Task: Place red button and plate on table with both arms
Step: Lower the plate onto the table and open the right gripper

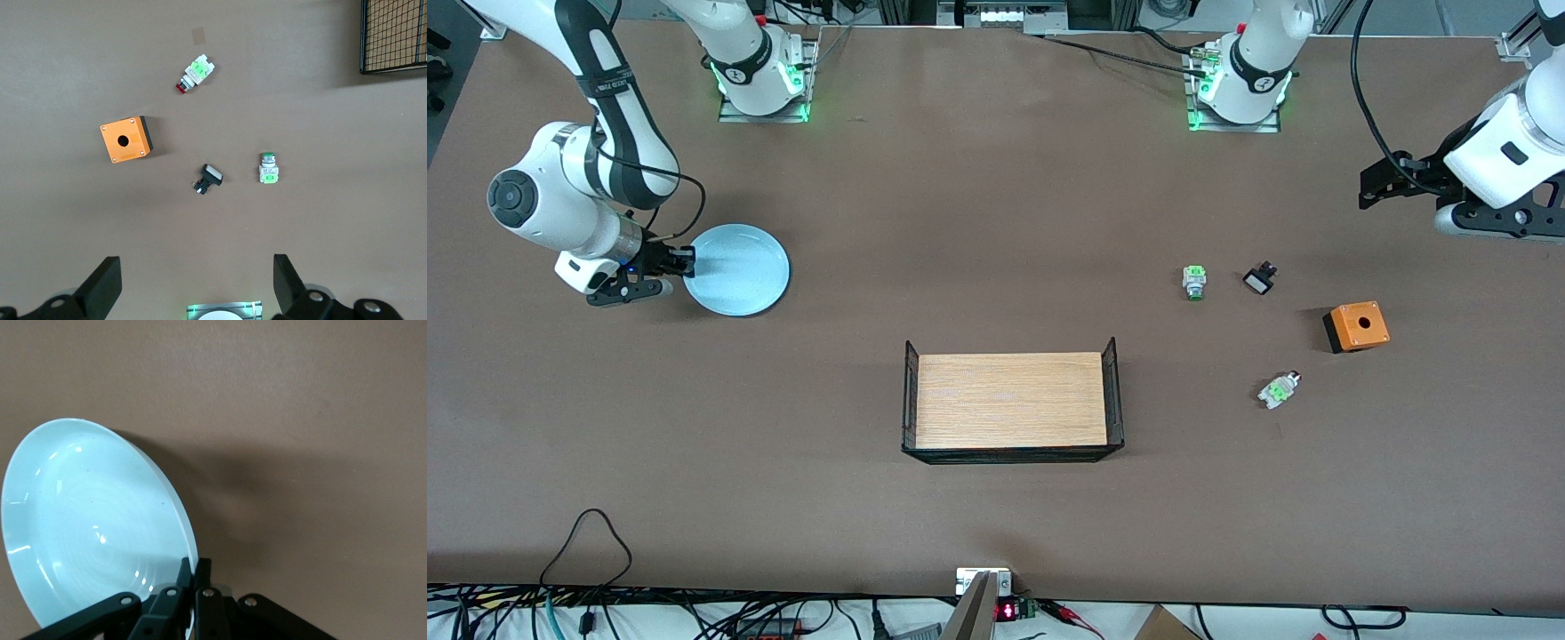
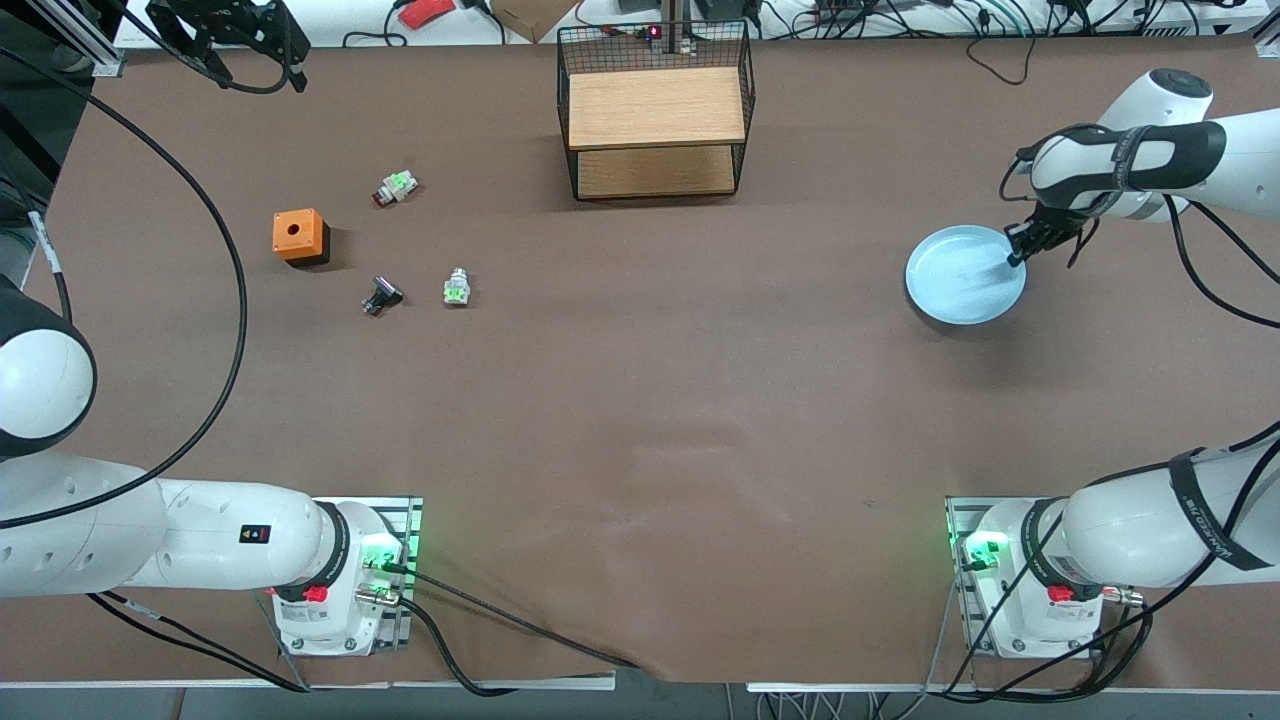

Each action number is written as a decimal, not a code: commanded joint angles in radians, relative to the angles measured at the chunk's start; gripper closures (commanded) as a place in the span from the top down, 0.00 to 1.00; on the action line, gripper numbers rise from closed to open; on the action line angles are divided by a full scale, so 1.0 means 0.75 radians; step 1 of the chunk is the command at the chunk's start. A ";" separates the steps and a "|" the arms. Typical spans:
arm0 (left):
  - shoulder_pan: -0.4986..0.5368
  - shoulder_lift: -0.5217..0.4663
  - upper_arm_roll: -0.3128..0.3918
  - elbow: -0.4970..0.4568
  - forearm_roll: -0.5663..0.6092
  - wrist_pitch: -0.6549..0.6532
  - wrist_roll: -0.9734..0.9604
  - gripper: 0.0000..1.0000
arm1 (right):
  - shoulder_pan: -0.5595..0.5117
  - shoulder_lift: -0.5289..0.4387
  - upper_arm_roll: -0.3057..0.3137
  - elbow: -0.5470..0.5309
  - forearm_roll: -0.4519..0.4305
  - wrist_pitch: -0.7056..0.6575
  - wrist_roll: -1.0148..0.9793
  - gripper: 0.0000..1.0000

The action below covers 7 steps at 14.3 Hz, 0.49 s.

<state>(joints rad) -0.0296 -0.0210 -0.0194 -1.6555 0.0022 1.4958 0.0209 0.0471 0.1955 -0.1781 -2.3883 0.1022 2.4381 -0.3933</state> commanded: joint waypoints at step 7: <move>-0.004 0.069 -0.011 0.111 0.024 -0.039 -0.014 1.00 | -0.042 0.007 0.027 -0.019 0.007 -0.054 0.003 1.00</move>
<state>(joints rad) -0.0310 -0.0168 -0.0256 -1.6424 0.0022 1.4958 0.0209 0.0260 0.2182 -0.1735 -2.3975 0.1034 2.4279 -0.4021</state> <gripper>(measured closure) 0.000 0.705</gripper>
